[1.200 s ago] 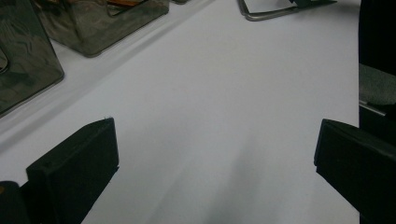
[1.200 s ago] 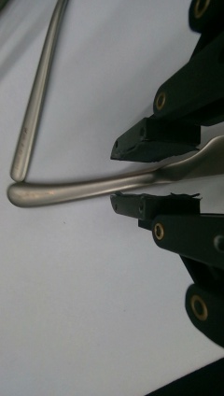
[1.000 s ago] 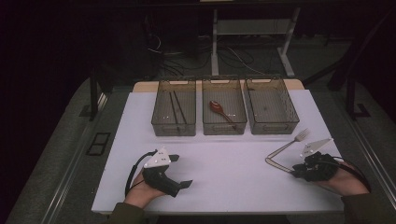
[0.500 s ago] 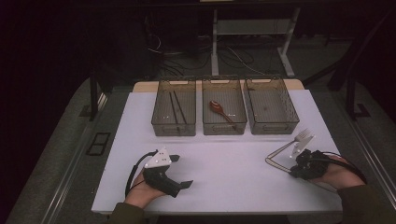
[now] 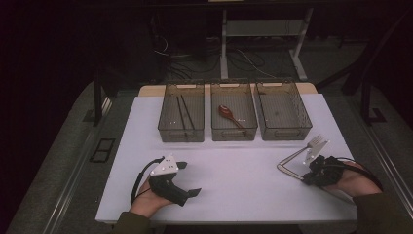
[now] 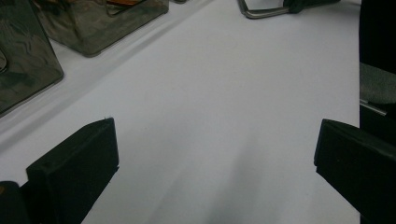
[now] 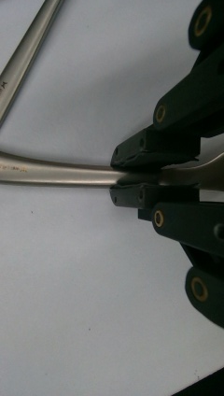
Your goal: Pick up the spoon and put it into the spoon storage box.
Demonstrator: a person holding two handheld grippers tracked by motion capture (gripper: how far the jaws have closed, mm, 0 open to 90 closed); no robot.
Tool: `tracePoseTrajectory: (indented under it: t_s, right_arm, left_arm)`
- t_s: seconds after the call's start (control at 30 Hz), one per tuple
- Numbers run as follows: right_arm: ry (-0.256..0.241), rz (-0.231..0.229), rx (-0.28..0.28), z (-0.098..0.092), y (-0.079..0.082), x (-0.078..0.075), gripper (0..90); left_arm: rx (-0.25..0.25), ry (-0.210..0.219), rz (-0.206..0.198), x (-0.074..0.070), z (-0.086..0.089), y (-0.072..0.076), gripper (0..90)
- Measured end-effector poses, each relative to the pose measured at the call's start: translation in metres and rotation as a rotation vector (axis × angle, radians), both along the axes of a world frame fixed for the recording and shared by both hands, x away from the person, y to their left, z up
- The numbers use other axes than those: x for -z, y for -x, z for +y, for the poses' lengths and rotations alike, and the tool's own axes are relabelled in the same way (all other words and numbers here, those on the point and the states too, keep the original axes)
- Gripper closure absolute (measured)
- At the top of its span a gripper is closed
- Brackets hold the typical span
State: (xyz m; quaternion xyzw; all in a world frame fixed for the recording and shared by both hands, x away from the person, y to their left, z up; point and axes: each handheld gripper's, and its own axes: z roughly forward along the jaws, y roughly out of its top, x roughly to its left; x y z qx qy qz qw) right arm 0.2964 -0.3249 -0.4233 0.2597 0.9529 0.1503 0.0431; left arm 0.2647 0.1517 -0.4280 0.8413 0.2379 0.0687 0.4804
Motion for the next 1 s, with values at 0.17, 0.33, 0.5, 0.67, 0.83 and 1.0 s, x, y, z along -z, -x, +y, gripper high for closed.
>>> tracePoseTrajectory:
  t_s: [0.17,0.33,0.5,0.67,0.83,1.0]
  right_arm:
    - [-0.041,-0.003,0.016,-0.004,0.002,-0.001,79.6]
    - [-0.099,-0.012,0.038,-0.006,0.004,-0.004,79.6]
    - [-0.152,-0.026,0.052,-0.009,0.005,-0.005,79.5]
    - [-0.189,-0.035,0.066,-0.014,0.007,-0.008,79.5]
    - [-0.221,-0.055,0.079,-0.018,0.008,-0.012,79.5]
    - [-0.256,-0.082,0.103,-0.021,0.007,-0.018,79.5]
  left_arm:
    - [0.0,0.002,-0.001,0.0,0.0,0.0,0.0]
    - [0.0,0.002,0.0,0.0,0.0,0.0,0.0]
    - [-0.003,0.001,0.003,0.001,0.0,0.0,0.0]
    - [-0.001,-0.001,0.006,0.001,0.001,-0.001,0.0]
    - [-0.002,-0.003,0.006,0.001,0.001,-0.001,0.0]
    - [-0.001,-0.003,0.003,0.001,0.001,-0.002,0.0]
